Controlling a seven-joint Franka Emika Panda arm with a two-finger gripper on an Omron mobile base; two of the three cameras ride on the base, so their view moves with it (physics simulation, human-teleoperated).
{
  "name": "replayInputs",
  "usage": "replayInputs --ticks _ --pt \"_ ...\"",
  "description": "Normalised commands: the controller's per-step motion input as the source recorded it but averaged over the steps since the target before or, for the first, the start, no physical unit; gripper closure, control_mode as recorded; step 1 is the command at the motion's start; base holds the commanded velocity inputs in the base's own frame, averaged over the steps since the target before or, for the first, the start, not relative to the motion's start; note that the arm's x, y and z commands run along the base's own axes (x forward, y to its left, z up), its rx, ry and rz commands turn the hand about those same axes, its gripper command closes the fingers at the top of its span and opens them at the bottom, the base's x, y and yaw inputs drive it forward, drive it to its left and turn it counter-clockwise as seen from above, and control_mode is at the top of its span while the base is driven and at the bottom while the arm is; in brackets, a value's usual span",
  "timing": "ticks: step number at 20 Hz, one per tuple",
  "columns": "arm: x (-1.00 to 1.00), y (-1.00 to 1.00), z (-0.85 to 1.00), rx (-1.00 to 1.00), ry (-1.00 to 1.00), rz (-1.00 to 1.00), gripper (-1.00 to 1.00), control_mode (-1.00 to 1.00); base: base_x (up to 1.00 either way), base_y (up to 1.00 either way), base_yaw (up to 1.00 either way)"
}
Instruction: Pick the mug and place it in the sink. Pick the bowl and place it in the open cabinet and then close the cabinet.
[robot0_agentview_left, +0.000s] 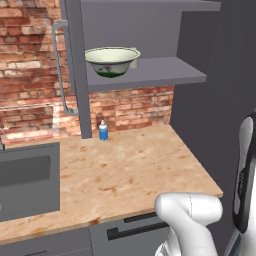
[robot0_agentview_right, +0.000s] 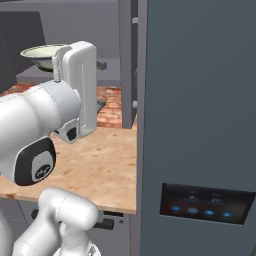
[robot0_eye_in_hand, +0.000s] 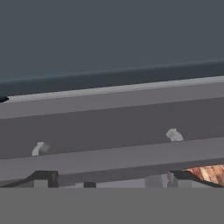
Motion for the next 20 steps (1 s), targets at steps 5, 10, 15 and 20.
replayInputs --ticks 5,10,15,20 --pt "0.13 0.00 0.00 0.00 -0.03 -0.18 -1.00 -1.00 0.00 0.00 0.00" --pt "0.26 -0.01 0.00 0.00 0.00 -0.21 -1.00 -1.00 0.00 0.00 0.00" --pt "0.26 -0.26 0.00 0.00 0.00 -0.15 -1.00 -1.00 0.00 0.00 0.00" --pt "0.14 -0.41 0.00 0.00 0.00 -0.10 -1.00 -1.00 0.00 0.00 0.00"
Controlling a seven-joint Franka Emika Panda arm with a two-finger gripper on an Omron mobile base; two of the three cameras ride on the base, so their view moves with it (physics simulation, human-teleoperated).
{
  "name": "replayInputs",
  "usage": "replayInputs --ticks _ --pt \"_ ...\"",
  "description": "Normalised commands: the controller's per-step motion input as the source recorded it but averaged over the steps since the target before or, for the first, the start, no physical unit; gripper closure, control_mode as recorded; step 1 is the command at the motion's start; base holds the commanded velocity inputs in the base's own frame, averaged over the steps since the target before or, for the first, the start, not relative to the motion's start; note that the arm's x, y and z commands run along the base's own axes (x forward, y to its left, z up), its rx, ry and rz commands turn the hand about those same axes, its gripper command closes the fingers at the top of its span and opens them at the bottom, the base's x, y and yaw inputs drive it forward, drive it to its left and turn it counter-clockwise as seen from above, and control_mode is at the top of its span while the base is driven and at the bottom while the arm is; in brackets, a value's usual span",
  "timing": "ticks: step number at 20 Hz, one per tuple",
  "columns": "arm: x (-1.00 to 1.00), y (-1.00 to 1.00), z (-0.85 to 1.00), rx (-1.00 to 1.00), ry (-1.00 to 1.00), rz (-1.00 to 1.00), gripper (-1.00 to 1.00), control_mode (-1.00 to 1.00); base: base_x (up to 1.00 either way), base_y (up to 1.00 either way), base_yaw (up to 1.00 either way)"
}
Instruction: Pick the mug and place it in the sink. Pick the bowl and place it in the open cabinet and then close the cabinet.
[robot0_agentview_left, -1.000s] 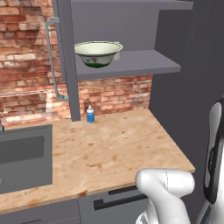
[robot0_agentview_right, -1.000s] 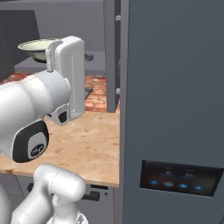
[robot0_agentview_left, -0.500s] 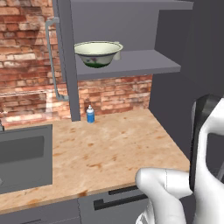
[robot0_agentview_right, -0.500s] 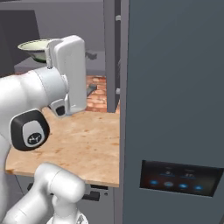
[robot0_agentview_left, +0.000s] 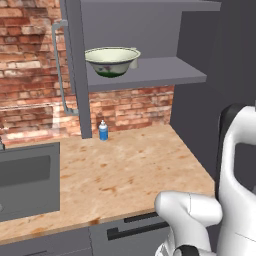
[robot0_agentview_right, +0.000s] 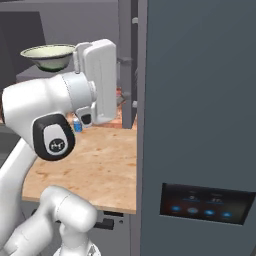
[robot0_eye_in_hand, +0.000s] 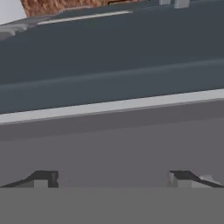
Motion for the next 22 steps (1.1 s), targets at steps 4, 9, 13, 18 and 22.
replayInputs --ticks 4,9,13,18,22 --pt "0.18 -0.32 0.00 0.02 0.00 -0.05 -1.00 -1.00 0.00 0.00 0.00" --pt "0.35 -0.12 0.00 0.01 0.00 -0.02 -1.00 -1.00 0.00 0.00 0.00" --pt "0.31 -0.14 0.00 0.01 0.00 0.00 -1.00 -1.00 0.00 0.00 0.00" --pt "0.22 -0.18 0.00 0.07 -0.01 0.02 -1.00 -1.00 0.00 0.00 0.00" --pt "0.21 -0.21 -0.04 0.13 0.00 0.08 -1.00 -1.00 0.00 0.00 0.00"
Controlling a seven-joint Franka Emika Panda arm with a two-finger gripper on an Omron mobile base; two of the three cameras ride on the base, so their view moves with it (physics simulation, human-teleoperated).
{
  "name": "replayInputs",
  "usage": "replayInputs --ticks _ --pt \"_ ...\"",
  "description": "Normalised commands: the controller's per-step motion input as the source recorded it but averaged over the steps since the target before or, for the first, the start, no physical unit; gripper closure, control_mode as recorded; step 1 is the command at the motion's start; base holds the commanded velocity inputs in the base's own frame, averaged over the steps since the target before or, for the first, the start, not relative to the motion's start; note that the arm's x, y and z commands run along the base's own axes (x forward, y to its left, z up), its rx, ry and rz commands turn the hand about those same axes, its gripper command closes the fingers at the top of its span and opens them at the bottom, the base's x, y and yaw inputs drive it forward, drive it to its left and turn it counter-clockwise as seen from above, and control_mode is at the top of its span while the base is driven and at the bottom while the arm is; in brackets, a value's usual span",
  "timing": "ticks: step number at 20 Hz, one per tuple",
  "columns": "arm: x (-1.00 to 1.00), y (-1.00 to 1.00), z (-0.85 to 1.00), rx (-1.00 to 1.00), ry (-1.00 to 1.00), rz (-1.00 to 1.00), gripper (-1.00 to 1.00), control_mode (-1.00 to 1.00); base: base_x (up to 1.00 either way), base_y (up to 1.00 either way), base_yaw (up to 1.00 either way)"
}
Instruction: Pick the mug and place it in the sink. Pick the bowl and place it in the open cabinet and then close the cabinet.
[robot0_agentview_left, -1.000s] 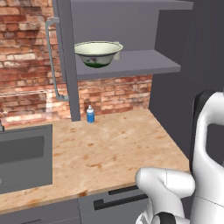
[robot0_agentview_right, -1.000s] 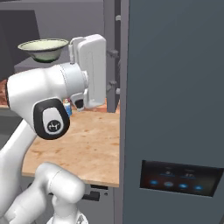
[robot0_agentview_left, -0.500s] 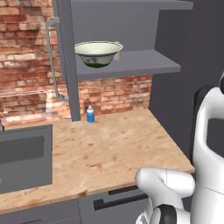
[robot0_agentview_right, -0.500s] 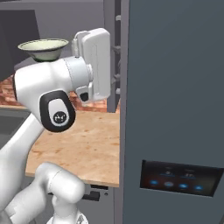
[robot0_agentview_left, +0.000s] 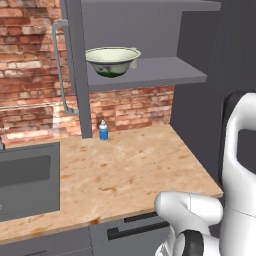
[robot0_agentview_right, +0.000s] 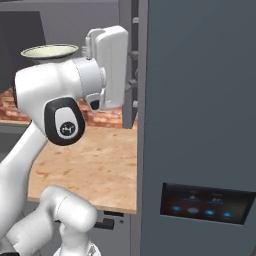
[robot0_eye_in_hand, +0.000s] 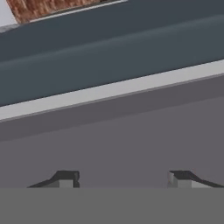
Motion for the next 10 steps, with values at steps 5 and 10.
replayInputs --ticks 5,10 --pt "0.14 -0.10 -0.33 0.16 0.00 0.14 -1.00 -1.00 0.00 0.00 0.00" --pt "-0.08 -0.09 -0.87 0.12 0.03 0.15 -1.00 -1.00 0.00 0.00 0.00"
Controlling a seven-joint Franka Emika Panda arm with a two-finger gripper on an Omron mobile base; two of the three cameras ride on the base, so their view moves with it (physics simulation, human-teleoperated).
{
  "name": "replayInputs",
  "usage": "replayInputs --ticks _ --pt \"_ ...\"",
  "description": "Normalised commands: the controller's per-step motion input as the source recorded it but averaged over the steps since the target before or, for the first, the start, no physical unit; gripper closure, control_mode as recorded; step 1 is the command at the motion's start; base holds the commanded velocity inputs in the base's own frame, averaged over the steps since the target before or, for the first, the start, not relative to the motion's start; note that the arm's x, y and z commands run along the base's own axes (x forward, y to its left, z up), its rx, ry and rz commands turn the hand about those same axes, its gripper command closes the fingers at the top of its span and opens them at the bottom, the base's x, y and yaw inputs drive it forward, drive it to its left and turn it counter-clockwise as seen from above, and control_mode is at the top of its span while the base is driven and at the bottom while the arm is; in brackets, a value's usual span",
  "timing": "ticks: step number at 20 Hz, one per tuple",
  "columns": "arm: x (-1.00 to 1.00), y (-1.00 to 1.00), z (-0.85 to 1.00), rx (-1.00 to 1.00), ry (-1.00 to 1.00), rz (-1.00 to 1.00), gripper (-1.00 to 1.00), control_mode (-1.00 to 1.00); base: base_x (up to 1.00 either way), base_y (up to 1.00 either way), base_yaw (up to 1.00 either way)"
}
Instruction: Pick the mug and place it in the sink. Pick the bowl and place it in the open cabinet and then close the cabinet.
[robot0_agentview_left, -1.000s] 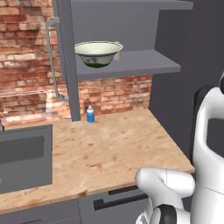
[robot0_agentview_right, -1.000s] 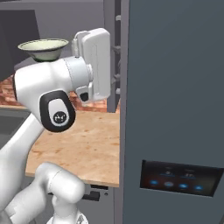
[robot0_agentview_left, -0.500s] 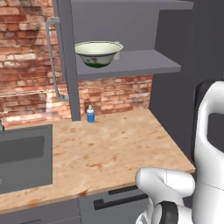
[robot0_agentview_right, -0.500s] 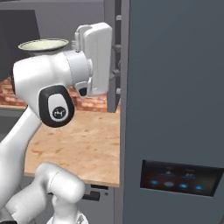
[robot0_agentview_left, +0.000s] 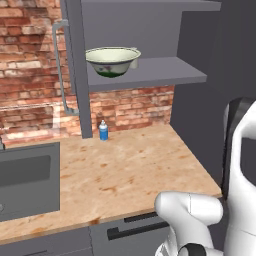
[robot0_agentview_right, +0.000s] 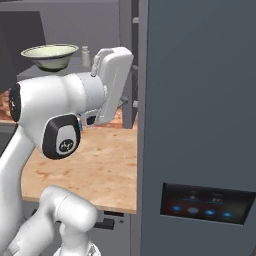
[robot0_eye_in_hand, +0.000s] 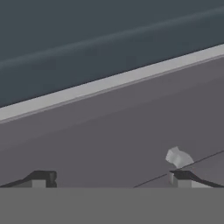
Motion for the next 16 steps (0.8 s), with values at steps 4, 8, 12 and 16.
replayInputs --ticks 4,8,12,16 --pt "-0.02 -0.38 -0.80 0.02 0.02 0.12 -1.00 -1.00 0.00 0.00 0.00" --pt "0.00 -0.56 -0.48 0.00 0.00 0.11 -1.00 -1.00 0.00 0.00 0.00" --pt "0.07 -0.40 -0.32 0.00 0.00 0.10 -1.00 -1.00 0.00 0.00 0.00" --pt "0.14 -0.18 -0.42 0.00 -0.02 0.07 -1.00 -1.00 0.00 0.00 0.00"
